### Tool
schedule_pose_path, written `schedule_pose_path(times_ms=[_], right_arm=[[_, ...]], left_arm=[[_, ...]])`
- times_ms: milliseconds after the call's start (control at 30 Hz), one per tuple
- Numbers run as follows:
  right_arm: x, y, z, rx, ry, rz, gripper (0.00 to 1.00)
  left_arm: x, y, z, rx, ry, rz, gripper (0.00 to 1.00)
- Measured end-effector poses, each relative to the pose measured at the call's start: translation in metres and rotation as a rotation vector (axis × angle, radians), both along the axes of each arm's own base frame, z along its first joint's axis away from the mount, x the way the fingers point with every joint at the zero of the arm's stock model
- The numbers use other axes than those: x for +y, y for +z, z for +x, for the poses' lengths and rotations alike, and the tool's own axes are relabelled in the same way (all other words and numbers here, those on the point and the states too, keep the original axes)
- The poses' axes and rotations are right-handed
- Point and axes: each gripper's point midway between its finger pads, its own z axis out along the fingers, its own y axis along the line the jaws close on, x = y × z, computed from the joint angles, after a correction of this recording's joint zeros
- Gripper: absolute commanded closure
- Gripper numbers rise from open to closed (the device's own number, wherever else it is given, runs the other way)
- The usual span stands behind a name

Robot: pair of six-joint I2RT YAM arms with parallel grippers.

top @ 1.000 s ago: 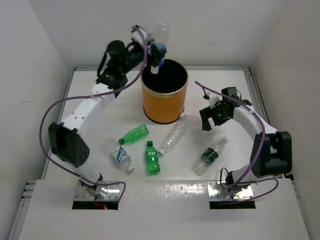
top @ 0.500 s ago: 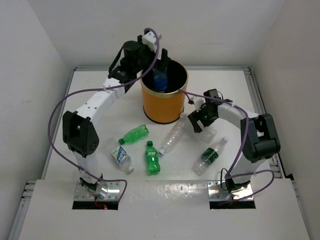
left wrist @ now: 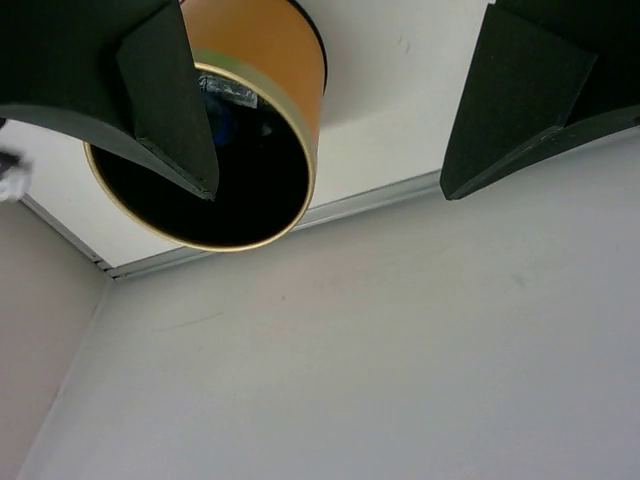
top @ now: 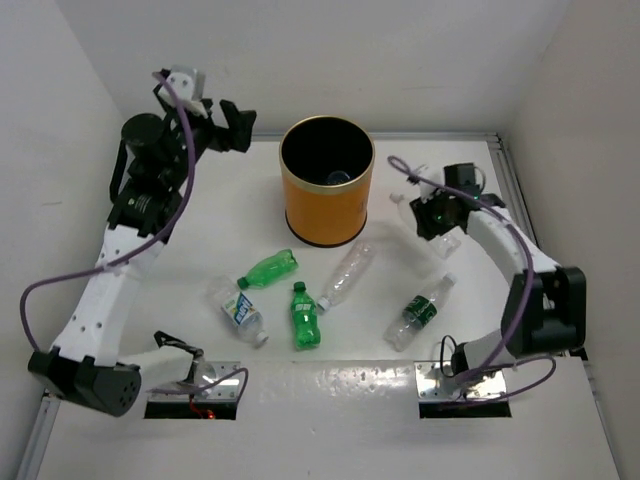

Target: Put the plastic bottles in the bin

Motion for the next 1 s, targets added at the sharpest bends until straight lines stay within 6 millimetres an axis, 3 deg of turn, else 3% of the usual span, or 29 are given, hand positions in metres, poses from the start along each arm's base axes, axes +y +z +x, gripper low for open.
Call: schedule_pose_path(times_ms=[100, 200, 267, 367, 433, 500, 567, 633, 733, 833, 967, 1000], right_arm=[[-0.017, 0.071, 0.019, -0.173, -0.103, 0.081, 1.00], [-0.013, 0.162, 0.047, -0.395, -0.154, 0.211, 1.00], [0.004, 0.231, 0.064, -0.558, -0.148, 0.331, 1.00], [0.036, 0.317, 0.078, -0.739, -0.106, 0.499, 0.99], [0.065, 0.366, 0.087, -0.836, -0.061, 0.611, 0.99], [0.094, 0.394, 0.096, -0.885, -0.022, 0.704, 0.99], [0.122, 0.403, 0.110, -0.904, 0.005, 0.782, 0.99], [0.148, 0.394, 0.123, -0.890, 0.021, 0.828, 0.98], [0.182, 0.357, 0.145, -0.827, 0.022, 0.845, 0.97], [0.205, 0.314, 0.162, -0.771, 0.007, 0.828, 0.86], [0.223, 0.275, 0.172, -0.729, 0.000, 0.799, 0.11], [0.226, 0.267, 0.174, -0.728, 0.002, 0.784, 0.00]], left_arm=[[0.019, -0.021, -0.016, 0.041, 0.033, -0.019, 0.00], [0.023, -0.051, -0.017, 0.122, 0.025, 0.013, 0.00], [0.021, -0.080, -0.016, 0.209, 0.008, 0.058, 0.00], [0.016, -0.126, -0.018, 0.343, -0.056, 0.166, 0.00], [0.013, -0.159, -0.021, 0.445, -0.104, 0.230, 0.00], [0.013, -0.189, -0.024, 0.541, -0.130, 0.278, 0.00], [0.015, -0.221, -0.028, 0.648, -0.153, 0.331, 0.00], [0.018, -0.249, -0.037, 0.738, -0.176, 0.377, 0.00], [0.022, -0.285, -0.057, 0.833, -0.222, 0.450, 0.00], [0.022, -0.310, -0.080, 0.903, -0.293, 0.519, 0.00], [0.016, -0.326, -0.103, 0.942, -0.398, 0.585, 0.00], [0.014, -0.329, -0.106, 0.943, -0.417, 0.602, 0.00]])
